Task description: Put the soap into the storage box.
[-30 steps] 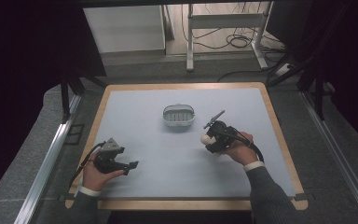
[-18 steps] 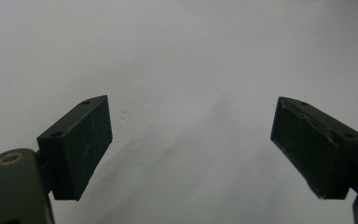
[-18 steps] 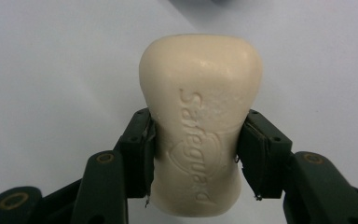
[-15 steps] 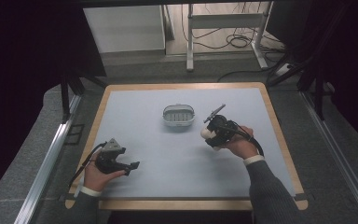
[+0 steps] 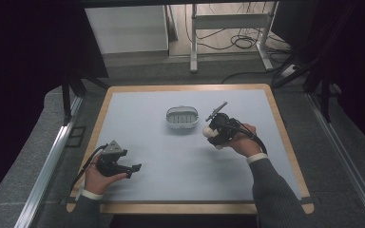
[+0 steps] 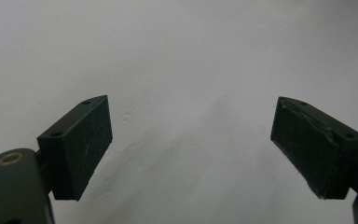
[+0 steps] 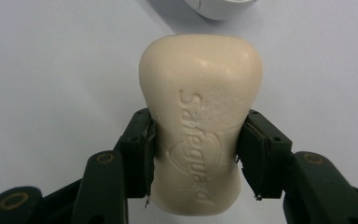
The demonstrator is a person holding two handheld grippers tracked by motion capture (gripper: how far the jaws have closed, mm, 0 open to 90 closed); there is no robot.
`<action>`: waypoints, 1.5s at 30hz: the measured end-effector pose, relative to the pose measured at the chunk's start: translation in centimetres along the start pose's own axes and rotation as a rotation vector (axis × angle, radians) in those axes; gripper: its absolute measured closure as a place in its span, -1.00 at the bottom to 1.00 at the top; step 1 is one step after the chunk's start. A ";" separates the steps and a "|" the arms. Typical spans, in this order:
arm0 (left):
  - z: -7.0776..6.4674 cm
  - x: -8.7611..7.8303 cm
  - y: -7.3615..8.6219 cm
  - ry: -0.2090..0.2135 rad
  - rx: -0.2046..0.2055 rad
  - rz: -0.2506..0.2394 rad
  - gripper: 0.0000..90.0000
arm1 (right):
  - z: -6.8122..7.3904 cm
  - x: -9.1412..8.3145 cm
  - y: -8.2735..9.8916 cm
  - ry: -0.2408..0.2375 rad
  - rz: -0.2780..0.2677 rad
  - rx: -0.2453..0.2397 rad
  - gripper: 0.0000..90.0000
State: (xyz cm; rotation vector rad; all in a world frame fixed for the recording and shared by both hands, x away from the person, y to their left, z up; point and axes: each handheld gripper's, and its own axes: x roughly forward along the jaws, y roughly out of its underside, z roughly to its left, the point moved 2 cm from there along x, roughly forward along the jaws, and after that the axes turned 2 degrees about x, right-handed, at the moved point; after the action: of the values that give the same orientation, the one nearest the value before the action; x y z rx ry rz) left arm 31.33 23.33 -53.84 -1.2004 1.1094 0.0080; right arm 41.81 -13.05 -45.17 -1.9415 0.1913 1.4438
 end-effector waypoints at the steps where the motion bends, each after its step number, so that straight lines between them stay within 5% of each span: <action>1: 0.0 0.0 0.0 0.001 0.000 -0.001 -0.71 | -0.1 0.0 -0.1 -0.005 -0.004 -0.002 0.10; 24: -0.1 0.1 0.0 0.005 -0.002 0.005 -0.71 | -0.9 0.9 -1.8 -0.032 0.001 -0.022 0.10; 45: 0.0 0.2 0.0 0.007 0.006 0.012 -0.71 | -1.6 1.4 -3.4 0.006 0.010 -0.035 0.10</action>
State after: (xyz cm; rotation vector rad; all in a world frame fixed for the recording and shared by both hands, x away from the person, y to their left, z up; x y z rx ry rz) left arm 31.37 23.23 -53.98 -1.1891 1.1224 0.0097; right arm 45.27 -11.04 -44.70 -1.9761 0.1798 1.4571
